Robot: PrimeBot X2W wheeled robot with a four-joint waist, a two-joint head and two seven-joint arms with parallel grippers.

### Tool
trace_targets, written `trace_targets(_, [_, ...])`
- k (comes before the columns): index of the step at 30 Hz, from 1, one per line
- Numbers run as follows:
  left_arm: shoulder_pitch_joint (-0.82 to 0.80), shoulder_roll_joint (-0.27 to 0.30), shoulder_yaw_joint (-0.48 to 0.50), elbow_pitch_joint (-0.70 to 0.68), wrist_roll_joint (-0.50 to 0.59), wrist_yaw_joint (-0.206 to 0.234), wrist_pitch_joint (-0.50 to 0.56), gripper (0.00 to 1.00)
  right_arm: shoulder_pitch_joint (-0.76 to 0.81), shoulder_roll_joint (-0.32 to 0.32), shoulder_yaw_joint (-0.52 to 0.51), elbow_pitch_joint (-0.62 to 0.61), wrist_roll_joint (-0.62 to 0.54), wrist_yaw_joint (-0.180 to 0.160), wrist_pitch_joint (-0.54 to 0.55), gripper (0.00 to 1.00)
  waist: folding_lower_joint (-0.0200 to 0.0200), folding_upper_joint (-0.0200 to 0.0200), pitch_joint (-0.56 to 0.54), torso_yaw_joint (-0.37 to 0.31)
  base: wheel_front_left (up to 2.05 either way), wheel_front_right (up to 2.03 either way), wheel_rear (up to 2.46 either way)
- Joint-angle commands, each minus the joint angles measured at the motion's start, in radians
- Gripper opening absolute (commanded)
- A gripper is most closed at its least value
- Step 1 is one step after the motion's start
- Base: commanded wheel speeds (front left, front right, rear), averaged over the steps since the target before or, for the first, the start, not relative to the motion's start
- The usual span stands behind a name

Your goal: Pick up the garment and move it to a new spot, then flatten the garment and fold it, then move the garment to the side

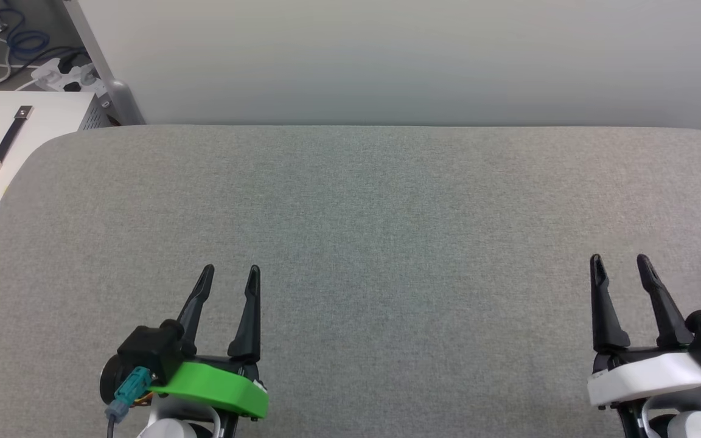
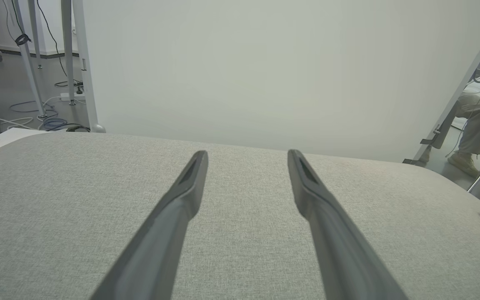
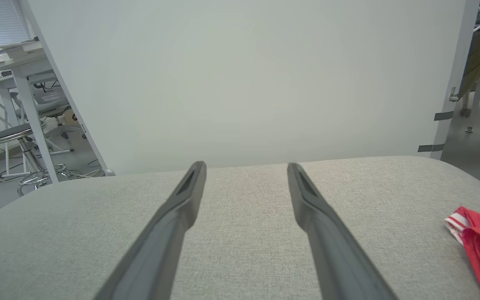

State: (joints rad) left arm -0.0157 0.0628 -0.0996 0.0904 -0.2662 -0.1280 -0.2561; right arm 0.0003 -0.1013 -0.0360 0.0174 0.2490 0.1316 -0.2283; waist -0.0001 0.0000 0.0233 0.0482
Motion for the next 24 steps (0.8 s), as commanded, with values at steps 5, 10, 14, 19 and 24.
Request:
trace_targets(5, [0.015,-0.008,0.018,-0.001,0.021,-0.003,-0.006,1.0,0.027,0.008,0.018,0.016,-0.01,-0.001,-0.022,1.0,0.0001,0.0,0.003,0.003,0.0,0.0,0.0])
trace_targets(10, [0.018,-0.011,0.019,0.0,0.039,-0.003,-0.006,1.0,0.029,0.016,0.023,0.028,-0.009,-0.001,-0.028,1.0,0.0001,0.0,0.003,0.003,0.0,0.0,0.0])
trace_targets(14, [0.02,-0.012,0.021,-0.004,0.044,-0.003,-0.006,1.0,0.025,0.021,0.024,0.036,-0.011,-0.001,-0.031,1.0,0.0001,0.0,0.002,0.0,0.0,0.0,0.0])
trace_targets(19, [0.019,-0.012,0.018,-0.006,0.041,-0.003,-0.006,1.0,0.024,0.024,0.022,0.038,-0.013,-0.001,-0.032,1.0,0.0001,0.0,0.002,-0.002,0.0,0.0,0.0])
trace_targets(24, [0.02,-0.012,0.016,-0.005,0.033,-0.003,-0.006,1.0,0.023,0.024,0.022,0.038,-0.015,-0.001,-0.033,1.0,0.0001,0.0,0.002,-0.006,0.0,0.0,0.0])
